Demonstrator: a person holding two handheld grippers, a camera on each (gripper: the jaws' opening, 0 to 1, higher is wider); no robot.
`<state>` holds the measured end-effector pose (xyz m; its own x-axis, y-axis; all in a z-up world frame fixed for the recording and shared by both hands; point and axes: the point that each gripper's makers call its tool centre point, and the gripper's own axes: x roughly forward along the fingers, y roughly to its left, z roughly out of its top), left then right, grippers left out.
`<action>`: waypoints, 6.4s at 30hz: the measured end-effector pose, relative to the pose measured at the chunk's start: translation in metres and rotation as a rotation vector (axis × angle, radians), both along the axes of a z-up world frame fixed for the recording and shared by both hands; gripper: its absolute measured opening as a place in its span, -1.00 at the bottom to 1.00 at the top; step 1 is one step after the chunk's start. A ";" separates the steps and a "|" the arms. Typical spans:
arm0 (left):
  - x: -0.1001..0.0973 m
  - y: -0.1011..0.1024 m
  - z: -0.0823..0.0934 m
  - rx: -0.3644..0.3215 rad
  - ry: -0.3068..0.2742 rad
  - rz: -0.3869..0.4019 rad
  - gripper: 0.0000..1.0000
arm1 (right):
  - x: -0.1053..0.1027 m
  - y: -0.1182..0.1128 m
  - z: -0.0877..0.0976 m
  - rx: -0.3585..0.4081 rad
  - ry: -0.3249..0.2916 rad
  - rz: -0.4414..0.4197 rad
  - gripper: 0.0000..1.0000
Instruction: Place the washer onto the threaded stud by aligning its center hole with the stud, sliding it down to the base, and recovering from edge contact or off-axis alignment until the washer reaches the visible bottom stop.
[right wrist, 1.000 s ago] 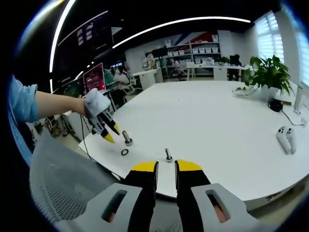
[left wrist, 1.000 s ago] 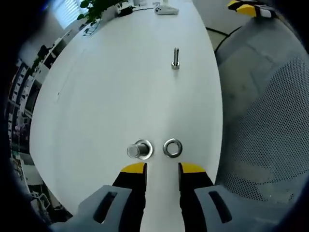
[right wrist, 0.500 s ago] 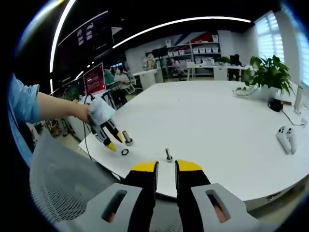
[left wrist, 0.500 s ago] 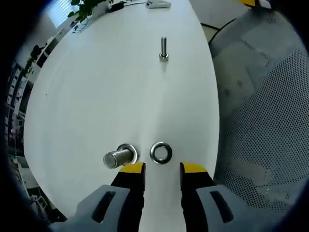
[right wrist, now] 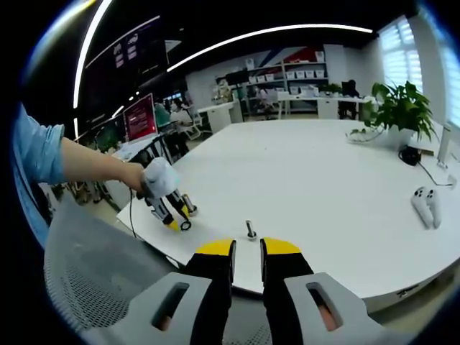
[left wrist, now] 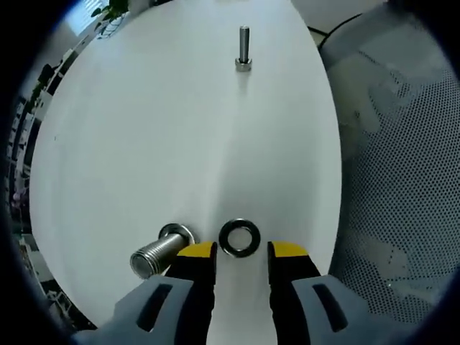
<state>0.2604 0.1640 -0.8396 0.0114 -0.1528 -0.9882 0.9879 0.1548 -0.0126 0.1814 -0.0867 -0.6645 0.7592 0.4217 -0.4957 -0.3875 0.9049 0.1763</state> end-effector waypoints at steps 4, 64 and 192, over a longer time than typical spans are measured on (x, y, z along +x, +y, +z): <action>0.002 -0.002 0.000 -0.006 -0.005 0.008 -0.49 | 0.000 0.000 0.000 0.000 0.000 -0.001 -0.67; 0.016 -0.043 0.030 -0.078 -0.112 -0.012 -0.62 | 0.000 0.000 -0.001 0.000 0.002 -0.002 -0.68; -0.067 0.067 0.193 -0.908 -0.563 1.121 0.01 | -0.006 0.002 -0.009 -0.006 0.064 0.015 -0.68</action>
<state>0.1930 0.2306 -0.6462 0.8523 -0.3375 -0.3996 0.2839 0.9402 -0.1884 0.1758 -0.0852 -0.6731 0.7195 0.4298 -0.5456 -0.3891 0.9001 0.1959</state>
